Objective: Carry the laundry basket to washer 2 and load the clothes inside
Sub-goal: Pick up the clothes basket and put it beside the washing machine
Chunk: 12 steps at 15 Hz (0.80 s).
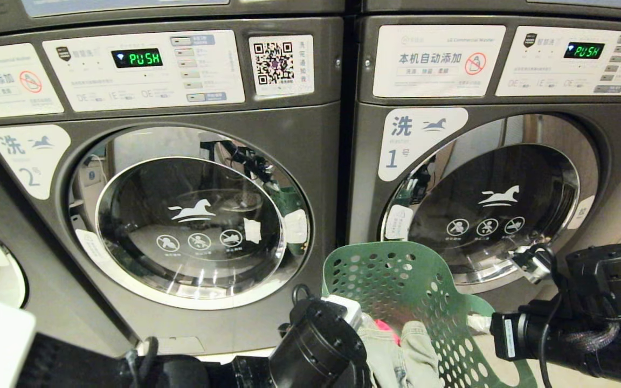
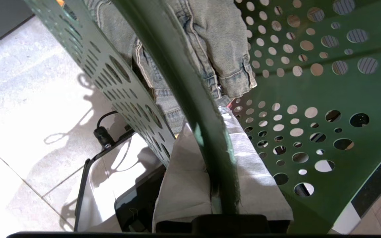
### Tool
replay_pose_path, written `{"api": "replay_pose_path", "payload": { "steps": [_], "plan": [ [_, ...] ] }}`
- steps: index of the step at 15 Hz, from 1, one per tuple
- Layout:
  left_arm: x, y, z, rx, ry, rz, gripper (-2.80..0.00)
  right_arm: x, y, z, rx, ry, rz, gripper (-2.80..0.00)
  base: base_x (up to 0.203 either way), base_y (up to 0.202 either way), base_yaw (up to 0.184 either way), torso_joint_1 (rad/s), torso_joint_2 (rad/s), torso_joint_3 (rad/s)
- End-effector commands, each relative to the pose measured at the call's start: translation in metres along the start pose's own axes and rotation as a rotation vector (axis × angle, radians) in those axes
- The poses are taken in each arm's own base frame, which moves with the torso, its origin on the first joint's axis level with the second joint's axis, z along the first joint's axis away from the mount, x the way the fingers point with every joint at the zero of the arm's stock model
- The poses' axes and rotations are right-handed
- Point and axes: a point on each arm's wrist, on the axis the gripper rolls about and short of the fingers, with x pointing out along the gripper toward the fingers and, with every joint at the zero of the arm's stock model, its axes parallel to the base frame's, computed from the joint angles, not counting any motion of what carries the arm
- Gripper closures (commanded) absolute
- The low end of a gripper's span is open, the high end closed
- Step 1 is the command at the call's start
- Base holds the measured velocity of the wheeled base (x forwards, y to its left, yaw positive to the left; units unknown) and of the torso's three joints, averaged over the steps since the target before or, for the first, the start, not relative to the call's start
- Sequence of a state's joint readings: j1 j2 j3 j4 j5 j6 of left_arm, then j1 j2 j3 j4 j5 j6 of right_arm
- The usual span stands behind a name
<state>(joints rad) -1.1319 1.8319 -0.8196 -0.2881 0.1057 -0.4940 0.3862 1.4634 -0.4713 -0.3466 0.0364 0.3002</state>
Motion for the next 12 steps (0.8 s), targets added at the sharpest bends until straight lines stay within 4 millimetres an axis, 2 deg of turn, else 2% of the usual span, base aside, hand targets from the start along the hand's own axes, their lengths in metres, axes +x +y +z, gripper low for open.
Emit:
{"api": "replay_pose_path", "payload": {
  "steps": [1,10,12],
  "plan": [
    [0.0021,0.0003,-0.0011,-0.002,0.004,0.004,0.0,0.0004,-0.0002,-0.0009,0.002,0.004,0.001,0.0,-0.098,0.0,0.0,0.009,0.0,0.002],
    [0.0033,-0.0004,-0.001,-0.001,0.005,0.003,0.0,0.0004,-0.0003,-0.0014,-0.003,0.005,-0.001,0.0,-0.194,0.0,0.002,0.001,0.0,0.003],
    [0.0033,-0.0009,0.0,0.001,0.001,0.002,0.0,0.0004,-0.0007,-0.0013,-0.002,0.005,-0.002,0.0,-0.1,0.0,0.0,-0.005,0.0,0.0]
  ]
}}
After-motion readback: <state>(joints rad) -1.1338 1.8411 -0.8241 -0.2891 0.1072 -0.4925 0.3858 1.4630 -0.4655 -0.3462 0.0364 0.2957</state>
